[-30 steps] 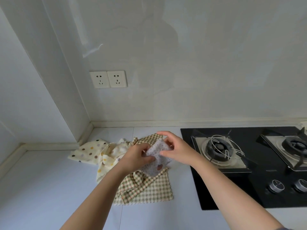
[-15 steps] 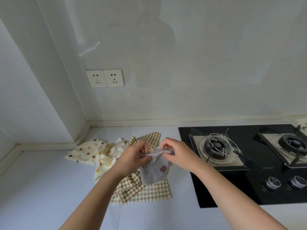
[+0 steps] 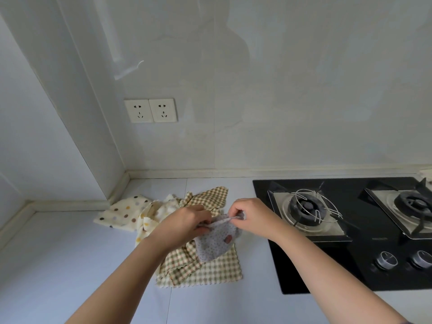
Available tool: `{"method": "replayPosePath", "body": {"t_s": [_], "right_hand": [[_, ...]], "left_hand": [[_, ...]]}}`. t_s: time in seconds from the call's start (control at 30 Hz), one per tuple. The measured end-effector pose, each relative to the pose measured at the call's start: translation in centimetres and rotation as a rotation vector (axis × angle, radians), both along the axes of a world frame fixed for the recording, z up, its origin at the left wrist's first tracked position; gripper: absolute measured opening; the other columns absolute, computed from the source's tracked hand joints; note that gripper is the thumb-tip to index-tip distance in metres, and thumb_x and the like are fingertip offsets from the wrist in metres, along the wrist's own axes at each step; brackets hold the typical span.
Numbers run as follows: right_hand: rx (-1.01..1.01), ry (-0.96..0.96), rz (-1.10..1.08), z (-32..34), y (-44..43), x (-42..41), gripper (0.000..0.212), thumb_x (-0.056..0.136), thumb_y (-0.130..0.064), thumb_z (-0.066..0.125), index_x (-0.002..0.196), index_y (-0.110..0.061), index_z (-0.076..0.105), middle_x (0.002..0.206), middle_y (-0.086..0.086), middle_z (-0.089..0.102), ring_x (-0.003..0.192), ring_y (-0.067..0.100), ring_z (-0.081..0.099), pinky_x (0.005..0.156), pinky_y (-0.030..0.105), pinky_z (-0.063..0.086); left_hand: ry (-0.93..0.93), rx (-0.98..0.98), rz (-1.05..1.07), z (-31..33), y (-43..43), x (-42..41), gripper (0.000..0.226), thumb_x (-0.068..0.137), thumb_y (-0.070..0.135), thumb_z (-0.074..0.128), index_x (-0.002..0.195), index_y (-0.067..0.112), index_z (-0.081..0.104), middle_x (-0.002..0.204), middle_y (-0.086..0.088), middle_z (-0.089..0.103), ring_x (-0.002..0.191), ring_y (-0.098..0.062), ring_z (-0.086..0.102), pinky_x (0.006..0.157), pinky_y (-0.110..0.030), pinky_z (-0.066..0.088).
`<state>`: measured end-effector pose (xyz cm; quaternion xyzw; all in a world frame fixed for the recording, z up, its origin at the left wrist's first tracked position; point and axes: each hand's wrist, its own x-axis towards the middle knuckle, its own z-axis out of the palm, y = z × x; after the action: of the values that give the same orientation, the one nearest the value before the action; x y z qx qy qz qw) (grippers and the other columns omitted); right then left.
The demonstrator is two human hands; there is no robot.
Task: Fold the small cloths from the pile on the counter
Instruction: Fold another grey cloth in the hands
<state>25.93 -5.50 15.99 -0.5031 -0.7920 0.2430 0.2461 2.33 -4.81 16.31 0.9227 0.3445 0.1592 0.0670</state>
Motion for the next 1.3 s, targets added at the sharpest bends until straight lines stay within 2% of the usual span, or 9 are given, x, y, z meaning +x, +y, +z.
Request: {"method": "replayPosePath", "body": {"t_s": [0.13, 0.27, 0.47, 0.67, 0.83, 0.93, 1.07, 1.23, 1.3], "right_hand": [[0.025, -0.043, 0.008, 0.4, 0.4, 0.2, 0.008, 0.080, -0.004, 0.066, 0.076, -0.010, 0.068, 0.081, -0.007, 0.066, 0.077, 0.008, 0.061, 0.075, 0.031, 0.051], [0.057, -0.100, 0.005, 0.7, 0.6, 0.7, 0.008, 0.079, -0.006, 0.065, 0.074, -0.011, 0.066, 0.080, -0.007, 0.065, 0.078, 0.009, 0.060, 0.076, 0.035, 0.050], [0.032, -0.086, -0.010, 1.2, 0.3, 0.4, 0.011, 0.080, -0.005, 0.065, 0.073, -0.014, 0.061, 0.080, -0.007, 0.063, 0.079, 0.011, 0.059, 0.076, 0.037, 0.050], [-0.097, 0.071, -0.120, 1.8, 0.8, 0.1, 0.018, 0.081, -0.005, 0.067, 0.091, -0.020, 0.067, 0.081, -0.010, 0.058, 0.071, 0.003, 0.052, 0.069, 0.022, 0.045], [-0.414, 0.438, -0.211, 1.7, 1.0, 0.0, 0.004, 0.089, -0.014, 0.062, 0.086, -0.011, 0.064, 0.077, -0.002, 0.059, 0.074, 0.007, 0.053, 0.075, 0.026, 0.043], [-0.598, 0.907, -0.292, 1.1, 1.1, -1.1, 0.005, 0.094, -0.012, 0.058, 0.089, -0.012, 0.061, 0.084, 0.004, 0.065, 0.082, 0.018, 0.060, 0.073, 0.033, 0.047], [-0.629, 1.062, -0.459, 0.4, 1.2, -2.0, 0.006, 0.096, -0.014, 0.056, 0.093, -0.013, 0.061, 0.087, 0.004, 0.067, 0.075, 0.017, 0.062, 0.059, 0.026, 0.047], [-0.690, 1.239, -0.599, -0.2, 1.7, -0.9, 0.013, 0.098, -0.014, 0.055, 0.101, -0.006, 0.065, 0.098, 0.012, 0.071, 0.088, 0.023, 0.067, 0.075, 0.036, 0.055], [-0.582, 1.045, -0.665, -0.8, 1.9, -0.8, 0.017, 0.100, -0.021, 0.051, 0.100, -0.008, 0.063, 0.100, 0.011, 0.068, 0.091, 0.023, 0.066, 0.081, 0.041, 0.056]], "left_hand": [[0.056, 0.052, -0.033, 0.7, 0.4, -0.2, 0.022, 0.085, 0.031, 0.069, 0.074, 0.015, 0.059, 0.076, 0.003, 0.052, 0.061, -0.011, 0.048, 0.053, -0.026, 0.041], [0.094, 0.134, -0.032, 1.0, 0.5, -0.7, 0.024, 0.078, 0.033, 0.077, 0.069, 0.018, 0.061, 0.073, 0.006, 0.053, 0.055, -0.005, 0.043, 0.048, -0.006, 0.020], [0.096, 0.245, 0.122, 1.4, 0.1, -0.4, 0.031, 0.070, 0.035, 0.083, 0.070, 0.021, 0.055, 0.063, 0.011, 0.052, 0.050, -0.004, 0.035, 0.047, -0.012, 0.019], [-0.350, -0.332, 0.383, 1.1, 0.1, -0.2, 0.036, 0.085, 0.019, 0.071, 0.110, 0.028, 0.047, 0.092, 0.006, 0.061, 0.083, -0.007, 0.060, 0.069, -0.019, 0.050], [-0.701, -0.766, 0.494, 1.0, 0.3, 0.3, 0.025, 0.096, 0.027, 0.056, 0.090, 0.003, 0.060, 0.089, -0.013, 0.065, 0.086, -0.029, 0.062, 0.073, -0.031, 0.050], [-0.791, -0.642, 0.644, 0.7, 0.1, 2.3, 0.025, 0.099, 0.033, 0.049, 0.086, 0.011, 0.054, 0.079, 0.000, 0.057, 0.079, -0.020, 0.055, 0.067, -0.030, 0.043], [-0.696, -0.350, 0.742, 0.3, -0.4, 4.2, 0.029, 0.097, 0.038, 0.053, 0.092, 0.009, 0.054, 0.076, -0.001, 0.061, 0.069, -0.015, 0.057, 0.056, -0.028, 0.039], [-0.908, -0.854, 0.536, -0.5, 0.0, 4.4, 0.030, 0.078, 0.032, 0.076, 0.095, 0.008, 0.067, 0.095, -0.010, 0.073, 0.089, -0.028, 0.071, 0.078, -0.044, 0.058], [-0.909, -0.904, 0.507, -1.1, 0.1, 4.8, 0.040, 0.072, 0.037, 0.076, 0.100, 0.011, 0.065, 0.100, -0.010, 0.072, 0.092, -0.028, 0.070, 0.081, -0.046, 0.058]]}}
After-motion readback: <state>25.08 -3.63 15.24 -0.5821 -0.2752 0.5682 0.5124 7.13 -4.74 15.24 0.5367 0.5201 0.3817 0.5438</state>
